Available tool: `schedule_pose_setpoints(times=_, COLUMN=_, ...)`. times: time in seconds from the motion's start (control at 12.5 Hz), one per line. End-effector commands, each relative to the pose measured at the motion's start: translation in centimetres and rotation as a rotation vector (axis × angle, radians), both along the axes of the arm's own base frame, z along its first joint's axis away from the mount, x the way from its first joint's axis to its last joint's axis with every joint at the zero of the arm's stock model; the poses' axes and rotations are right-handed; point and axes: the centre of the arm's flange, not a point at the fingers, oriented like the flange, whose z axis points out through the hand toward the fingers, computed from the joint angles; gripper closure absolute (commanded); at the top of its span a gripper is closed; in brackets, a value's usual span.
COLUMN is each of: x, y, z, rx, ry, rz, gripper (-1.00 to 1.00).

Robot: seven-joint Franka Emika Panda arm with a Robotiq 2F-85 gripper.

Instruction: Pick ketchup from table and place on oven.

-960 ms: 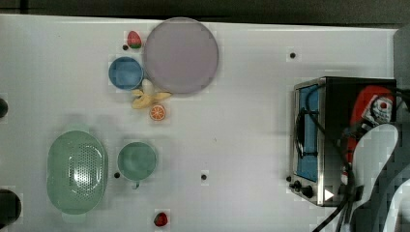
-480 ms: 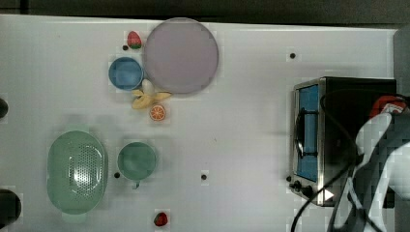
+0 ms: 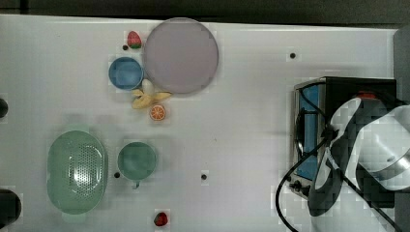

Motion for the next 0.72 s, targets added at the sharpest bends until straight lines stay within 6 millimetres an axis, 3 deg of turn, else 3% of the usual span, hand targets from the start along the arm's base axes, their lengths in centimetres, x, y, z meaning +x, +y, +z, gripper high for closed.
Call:
schedule_pose_setpoints(times=0.08, x=-0.3, y=-2.2, z=3.0, rx=-0.02, ry=-0.081, rz=-0.037, gripper=-0.71)
schedule_pose_setpoints(times=0.16, x=-0.3, y=-2.2, z=3.1, rx=-0.019, ry=-0.083, rz=-0.033, gripper=-1.0)
schedule_pose_setpoints(times=0.4, x=0.0, y=-2.8, z=5.6, rx=-0.033, ry=-0.107, rz=-0.034, gripper=-1.0)
schedule_pose_setpoints(times=0.56, x=0.6, y=-2.5, z=9.3, rx=-0.025, ry=-0.136, rz=-0.022, gripper=-1.0)
schedule_pose_setpoints(times=0.72, x=1.0, y=-2.1, z=15.2, rx=-0.037, ry=-0.19, rz=0.0, gripper=-1.0)
